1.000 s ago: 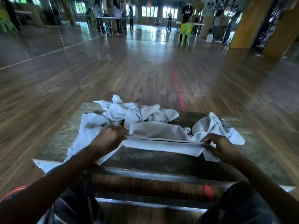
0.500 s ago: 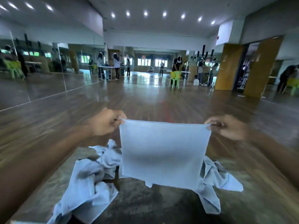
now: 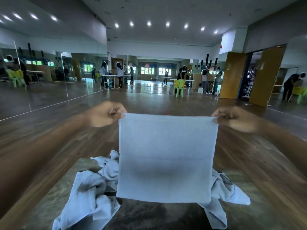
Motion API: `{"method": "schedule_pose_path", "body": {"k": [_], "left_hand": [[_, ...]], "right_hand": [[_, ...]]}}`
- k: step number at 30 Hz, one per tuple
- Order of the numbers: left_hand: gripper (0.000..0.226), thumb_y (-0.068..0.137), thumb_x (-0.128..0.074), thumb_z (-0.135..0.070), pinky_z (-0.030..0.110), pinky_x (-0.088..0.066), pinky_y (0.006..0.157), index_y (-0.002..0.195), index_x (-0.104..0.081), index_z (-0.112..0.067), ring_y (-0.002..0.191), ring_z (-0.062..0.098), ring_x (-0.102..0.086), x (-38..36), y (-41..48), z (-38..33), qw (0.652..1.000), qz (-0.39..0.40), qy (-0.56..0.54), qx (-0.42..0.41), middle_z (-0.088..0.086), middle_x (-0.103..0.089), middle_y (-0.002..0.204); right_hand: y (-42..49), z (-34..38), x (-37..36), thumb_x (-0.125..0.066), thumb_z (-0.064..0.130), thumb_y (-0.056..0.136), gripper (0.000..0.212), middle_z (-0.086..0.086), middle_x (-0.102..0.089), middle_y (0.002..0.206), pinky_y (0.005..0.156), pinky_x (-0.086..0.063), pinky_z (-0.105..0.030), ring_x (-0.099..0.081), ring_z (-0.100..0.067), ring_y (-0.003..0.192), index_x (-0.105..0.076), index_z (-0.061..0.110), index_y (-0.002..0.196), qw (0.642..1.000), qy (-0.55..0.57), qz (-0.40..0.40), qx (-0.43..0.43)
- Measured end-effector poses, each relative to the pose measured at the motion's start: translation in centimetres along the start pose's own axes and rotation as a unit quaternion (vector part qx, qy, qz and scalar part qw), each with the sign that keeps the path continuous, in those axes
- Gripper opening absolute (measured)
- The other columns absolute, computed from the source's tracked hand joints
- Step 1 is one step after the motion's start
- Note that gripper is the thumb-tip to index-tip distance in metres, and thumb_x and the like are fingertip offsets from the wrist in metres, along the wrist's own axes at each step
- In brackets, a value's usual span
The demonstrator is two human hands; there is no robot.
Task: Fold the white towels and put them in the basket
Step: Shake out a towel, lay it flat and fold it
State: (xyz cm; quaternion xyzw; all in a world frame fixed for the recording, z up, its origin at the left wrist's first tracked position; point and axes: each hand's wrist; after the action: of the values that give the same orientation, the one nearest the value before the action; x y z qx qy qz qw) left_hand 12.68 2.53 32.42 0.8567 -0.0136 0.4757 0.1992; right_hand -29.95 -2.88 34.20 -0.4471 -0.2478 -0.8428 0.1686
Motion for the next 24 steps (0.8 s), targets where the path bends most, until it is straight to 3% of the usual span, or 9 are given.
{"method": "schedule_pose_path", "body": {"k": [3, 5, 7, 10, 13, 15, 17, 21, 24], "left_hand": [[0.012, 0.088, -0.061, -0.022, 0.024, -0.050, 0.085, 0.099, -0.067, -0.020, 0.093, 0.008, -0.068, 0.9, -0.6, -0.9, 0.993, 0.118, -0.004, 0.025, -0.005, -0.073, 0.096], [0.026, 0.080, -0.061, -0.032, 0.018, -0.051, 0.080, 0.100, -0.067, -0.016, 0.093, 0.011, -0.069, 1.4, -0.9, -1.4, 0.984, 0.173, -0.024, 0.042, -0.004, -0.074, 0.096], [0.037, 0.076, -0.063, -0.038, 0.020, -0.052, 0.082, 0.103, -0.067, -0.013, 0.095, 0.014, -0.069, 2.0, -1.0, -1.7, 0.975, 0.211, -0.036, 0.062, -0.001, -0.074, 0.097], [0.024, 0.088, -0.060, -0.023, 0.029, -0.051, 0.093, 0.107, -0.066, -0.009, 0.101, 0.020, -0.067, 2.7, -1.0, -1.8, 0.960, 0.261, -0.036, 0.090, 0.004, -0.073, 0.101], [0.017, 0.091, -0.057, -0.012, 0.022, -0.052, 0.085, 0.104, -0.067, -0.008, 0.095, 0.017, -0.067, 2.9, -1.1, -2.0, 0.954, 0.276, -0.058, 0.100, 0.003, -0.073, 0.096], [0.017, 0.088, -0.058, -0.012, 0.021, -0.051, 0.080, 0.102, -0.067, -0.008, 0.091, 0.015, -0.067, 2.8, -1.0, -1.9, 0.950, 0.282, -0.083, 0.106, 0.003, -0.073, 0.095], [0.021, 0.086, -0.059, -0.015, 0.021, -0.051, 0.081, 0.104, -0.067, -0.009, 0.091, 0.015, -0.067, 2.5, -0.9, -1.6, 0.948, 0.286, -0.081, 0.110, 0.002, -0.074, 0.095], [0.021, 0.087, -0.061, -0.023, 0.024, -0.048, 0.088, 0.105, -0.067, -0.014, 0.093, 0.012, -0.069, 0.3, -0.3, -0.4, 0.956, 0.272, -0.002, 0.112, -0.005, -0.074, 0.093], [0.008, 0.093, -0.059, -0.017, 0.022, -0.047, 0.079, 0.096, -0.066, -0.018, 0.086, 0.009, -0.069, -2.8, 0.1, 1.7, 0.966, 0.227, 0.028, 0.118, -0.006, -0.074, 0.089]], "right_hand": [[-0.1, 0.2, 0.5, -0.060, 0.015, 0.091, 0.009, 0.002, -0.073, 0.094, 0.088, -0.044, -0.031, -0.067, -0.016, 0.092, -0.068, 0.016, 0.095, 0.998, 0.025, 0.055, -0.018], [-0.1, 0.1, 0.7, -0.062, 0.015, 0.089, 0.008, 0.001, -0.073, 0.090, 0.083, -0.044, -0.030, -0.067, -0.016, 0.088, -0.068, 0.015, 0.094, 0.996, 0.029, 0.082, -0.025], [-0.1, 0.3, 1.0, -0.062, 0.014, 0.088, 0.007, 0.004, -0.071, 0.081, 0.071, -0.039, -0.027, -0.062, -0.009, 0.076, -0.068, 0.015, 0.091, 0.992, 0.024, 0.116, -0.041], [-0.1, 0.6, 1.2, -0.059, 0.005, 0.086, 0.008, 0.002, -0.067, 0.072, 0.059, -0.032, -0.027, -0.057, -0.005, 0.064, -0.067, 0.007, 0.085, 0.981, 0.059, 0.174, -0.064], [-0.1, 0.2, 1.4, -0.066, 0.007, 0.078, 0.002, 0.000, -0.065, 0.070, 0.057, -0.035, -0.024, -0.054, -0.006, 0.060, -0.066, 0.005, 0.079, 0.969, 0.124, 0.199, -0.082], [0.1, -0.5, 1.3, -0.077, 0.021, 0.066, 0.021, 0.000, -0.065, 0.074, 0.056, -0.041, -0.017, -0.055, -0.006, 0.063, -0.068, 0.008, 0.079, 0.964, 0.141, 0.210, -0.080], [0.4, -1.3, 0.9, -0.077, 0.031, 0.058, 0.033, -0.002, -0.066, 0.078, 0.059, -0.044, -0.016, -0.057, -0.008, 0.068, -0.068, 0.010, 0.082, 0.965, 0.133, 0.207, -0.088], [1.1, -3.1, -1.1, -0.067, 0.012, 0.082, 0.008, -0.001, -0.069, 0.081, 0.068, -0.041, -0.026, -0.061, -0.016, 0.079, -0.066, 0.009, 0.090, 0.970, 0.093, 0.203, -0.094], [1.6, -5.3, -3.4, -0.068, 0.017, 0.084, 0.008, 0.006, -0.070, 0.082, 0.074, -0.040, -0.029, -0.064, -0.011, 0.081, -0.067, 0.015, 0.092, 0.970, 0.052, 0.211, -0.107]]}}
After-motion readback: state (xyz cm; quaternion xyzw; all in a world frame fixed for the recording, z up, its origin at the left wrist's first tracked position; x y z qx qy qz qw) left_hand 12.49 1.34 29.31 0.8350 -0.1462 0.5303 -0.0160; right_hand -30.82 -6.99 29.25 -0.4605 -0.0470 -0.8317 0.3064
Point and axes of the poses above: each hand's wrist, its own y-axis towards the middle knuckle, its own x-axis out of the back of the hand, z = x × y
